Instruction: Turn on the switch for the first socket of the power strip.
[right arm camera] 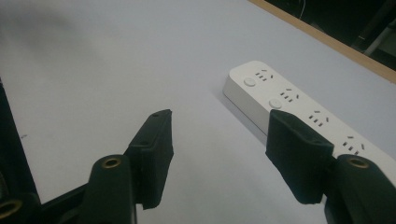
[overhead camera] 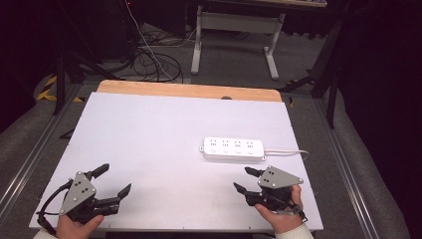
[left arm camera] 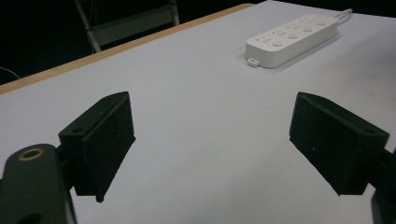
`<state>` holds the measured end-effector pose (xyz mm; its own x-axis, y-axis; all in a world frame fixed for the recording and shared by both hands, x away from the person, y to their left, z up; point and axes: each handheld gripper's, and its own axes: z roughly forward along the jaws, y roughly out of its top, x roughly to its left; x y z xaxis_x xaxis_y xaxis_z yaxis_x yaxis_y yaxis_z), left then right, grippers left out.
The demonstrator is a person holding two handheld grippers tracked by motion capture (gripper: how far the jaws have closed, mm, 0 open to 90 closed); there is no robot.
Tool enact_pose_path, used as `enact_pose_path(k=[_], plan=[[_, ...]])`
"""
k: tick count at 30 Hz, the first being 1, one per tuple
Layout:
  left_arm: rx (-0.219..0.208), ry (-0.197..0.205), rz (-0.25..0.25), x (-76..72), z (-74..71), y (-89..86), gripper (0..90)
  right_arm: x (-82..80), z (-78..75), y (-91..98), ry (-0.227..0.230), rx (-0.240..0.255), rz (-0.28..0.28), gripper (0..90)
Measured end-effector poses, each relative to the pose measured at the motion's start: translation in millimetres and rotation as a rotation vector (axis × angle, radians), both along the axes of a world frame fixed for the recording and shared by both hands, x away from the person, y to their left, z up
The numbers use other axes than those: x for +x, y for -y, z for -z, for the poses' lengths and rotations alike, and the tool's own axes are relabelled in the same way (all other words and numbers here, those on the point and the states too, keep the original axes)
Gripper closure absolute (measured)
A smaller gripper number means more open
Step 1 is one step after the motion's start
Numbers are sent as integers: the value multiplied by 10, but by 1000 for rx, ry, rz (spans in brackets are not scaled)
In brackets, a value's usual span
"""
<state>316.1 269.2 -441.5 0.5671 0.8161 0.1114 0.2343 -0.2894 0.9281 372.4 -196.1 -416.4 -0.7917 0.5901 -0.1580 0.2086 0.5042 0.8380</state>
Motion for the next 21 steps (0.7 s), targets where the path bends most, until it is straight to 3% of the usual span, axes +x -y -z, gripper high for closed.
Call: enact_pose_path(k=[14, 21], plan=[[6, 0, -1, 5, 3, -1, 144, 177, -221, 5, 8, -12, 15, 419], [7, 0, -1, 6, 2, -1, 144, 265, -318, 1, 12, -40, 17, 422]])
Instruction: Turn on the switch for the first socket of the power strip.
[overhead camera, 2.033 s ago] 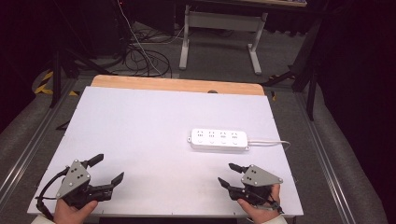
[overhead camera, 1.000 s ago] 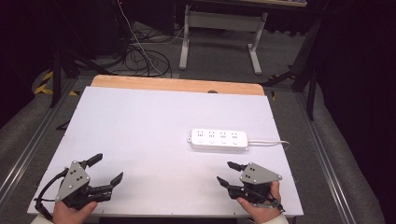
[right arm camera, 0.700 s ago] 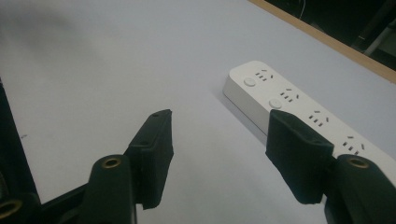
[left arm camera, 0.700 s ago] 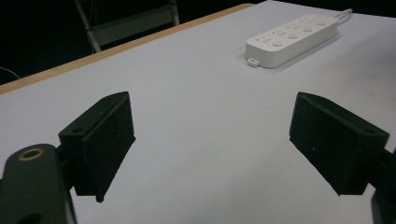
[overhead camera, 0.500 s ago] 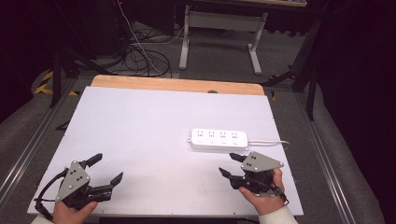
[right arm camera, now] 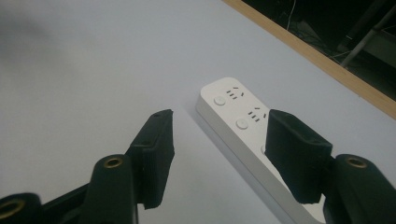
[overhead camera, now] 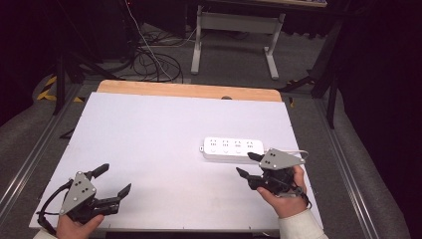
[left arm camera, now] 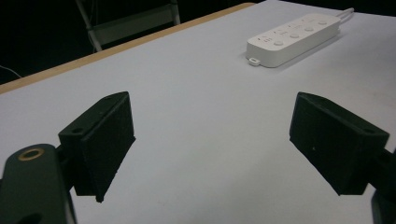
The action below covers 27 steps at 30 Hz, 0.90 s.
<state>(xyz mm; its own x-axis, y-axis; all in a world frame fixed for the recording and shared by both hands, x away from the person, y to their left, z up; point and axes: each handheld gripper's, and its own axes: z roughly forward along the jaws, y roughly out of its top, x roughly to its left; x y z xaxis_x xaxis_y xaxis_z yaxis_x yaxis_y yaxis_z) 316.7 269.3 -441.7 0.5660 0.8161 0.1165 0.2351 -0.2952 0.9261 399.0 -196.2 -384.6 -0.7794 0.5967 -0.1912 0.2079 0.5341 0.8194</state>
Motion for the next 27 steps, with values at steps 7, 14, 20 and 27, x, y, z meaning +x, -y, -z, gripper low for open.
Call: enact_pose_path(k=[7, 14, 20, 27], plan=[[-1, -2, -3, 4, 3, -1, 143, 71, -33, 34, -9, 5, 10, 444], [-2, -1, -6, 5, 4, 2, 143, 152, -68, 37, -34, -38, 18, 683], [-2, -1, -6, 8, 6, 0, 143, 266, -122, 78, -70, -51, 57, 900], [0, 1, -9, 6, 6, 0, 143, 430, -147, 99, -114, -61, 89, 900]])
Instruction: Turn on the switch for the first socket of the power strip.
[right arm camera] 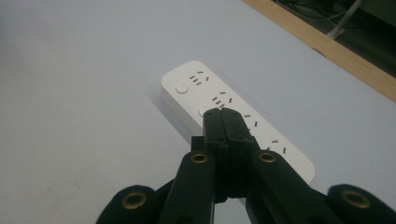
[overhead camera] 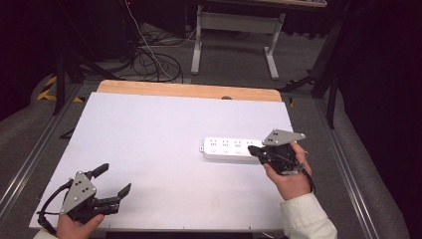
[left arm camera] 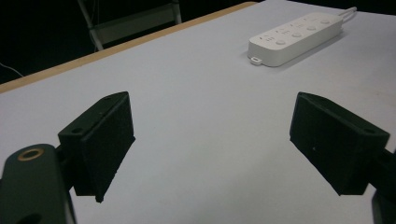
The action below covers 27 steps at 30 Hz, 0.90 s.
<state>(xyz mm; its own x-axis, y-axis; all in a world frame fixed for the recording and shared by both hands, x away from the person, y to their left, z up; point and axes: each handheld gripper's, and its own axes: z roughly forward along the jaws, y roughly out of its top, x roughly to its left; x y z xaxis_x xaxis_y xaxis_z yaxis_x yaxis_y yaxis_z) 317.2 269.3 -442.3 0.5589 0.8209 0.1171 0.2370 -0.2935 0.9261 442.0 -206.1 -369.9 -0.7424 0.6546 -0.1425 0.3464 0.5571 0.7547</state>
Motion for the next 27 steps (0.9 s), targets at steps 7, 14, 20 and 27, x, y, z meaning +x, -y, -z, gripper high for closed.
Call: enact_pose_path(k=[7, 14, 20, 27], plan=[[0, -2, 1, -1, 2, 4, 143, 200, 46, 9, -35, -4, 54, 900], [2, -1, 0, 2, 5, 4, 142, 427, 161, -11, -101, -19, 94, 900], [7, 1, 0, 5, 5, 0, 142, 542, 226, -31, -122, -36, 114, 900], [8, 2, 0, 5, 7, 3, 141, 649, 312, -28, -158, -77, 145, 900]])
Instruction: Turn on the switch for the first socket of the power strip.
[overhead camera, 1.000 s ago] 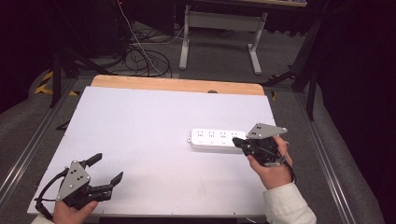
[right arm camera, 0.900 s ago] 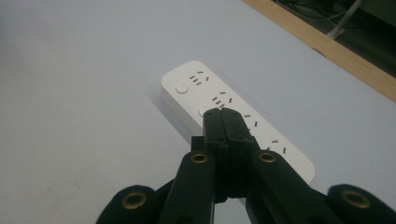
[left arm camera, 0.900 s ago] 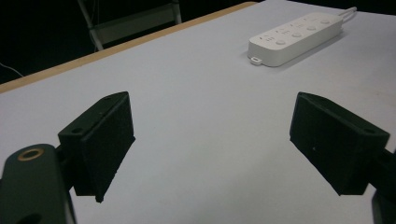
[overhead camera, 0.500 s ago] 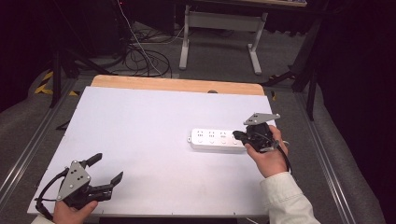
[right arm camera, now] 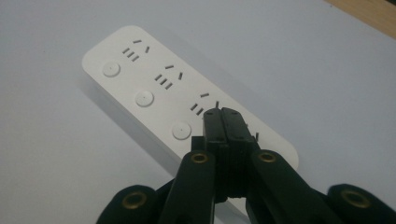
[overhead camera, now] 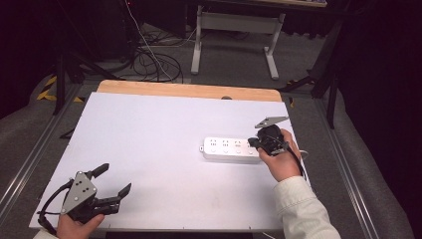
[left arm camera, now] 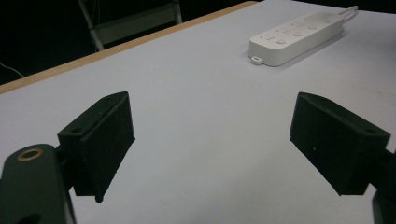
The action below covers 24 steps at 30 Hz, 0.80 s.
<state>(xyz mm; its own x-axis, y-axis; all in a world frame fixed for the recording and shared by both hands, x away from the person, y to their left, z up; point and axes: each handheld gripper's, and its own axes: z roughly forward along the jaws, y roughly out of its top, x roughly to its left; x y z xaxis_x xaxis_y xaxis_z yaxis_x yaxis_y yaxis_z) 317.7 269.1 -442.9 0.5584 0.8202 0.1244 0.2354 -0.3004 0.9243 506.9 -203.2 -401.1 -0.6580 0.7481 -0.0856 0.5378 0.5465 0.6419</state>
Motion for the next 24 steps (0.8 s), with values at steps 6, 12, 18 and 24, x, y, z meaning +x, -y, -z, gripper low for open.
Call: enact_pose_path(k=[6, 12, 18, 24], plan=[[1, -1, 2, 2, 2, 4, 141, 82, 67, -2, -36, -21, 4, 900], [-3, -4, 0, 4, 4, 3, 141, 123, 134, -27, -70, -59, 10, 900], [1, -1, 3, 3, 2, 3, 141, 150, 176, -23, -93, -75, 19, 900], [0, -6, 3, 1, 4, 5, 141, 161, 224, -30, -115, -89, 16, 900]])
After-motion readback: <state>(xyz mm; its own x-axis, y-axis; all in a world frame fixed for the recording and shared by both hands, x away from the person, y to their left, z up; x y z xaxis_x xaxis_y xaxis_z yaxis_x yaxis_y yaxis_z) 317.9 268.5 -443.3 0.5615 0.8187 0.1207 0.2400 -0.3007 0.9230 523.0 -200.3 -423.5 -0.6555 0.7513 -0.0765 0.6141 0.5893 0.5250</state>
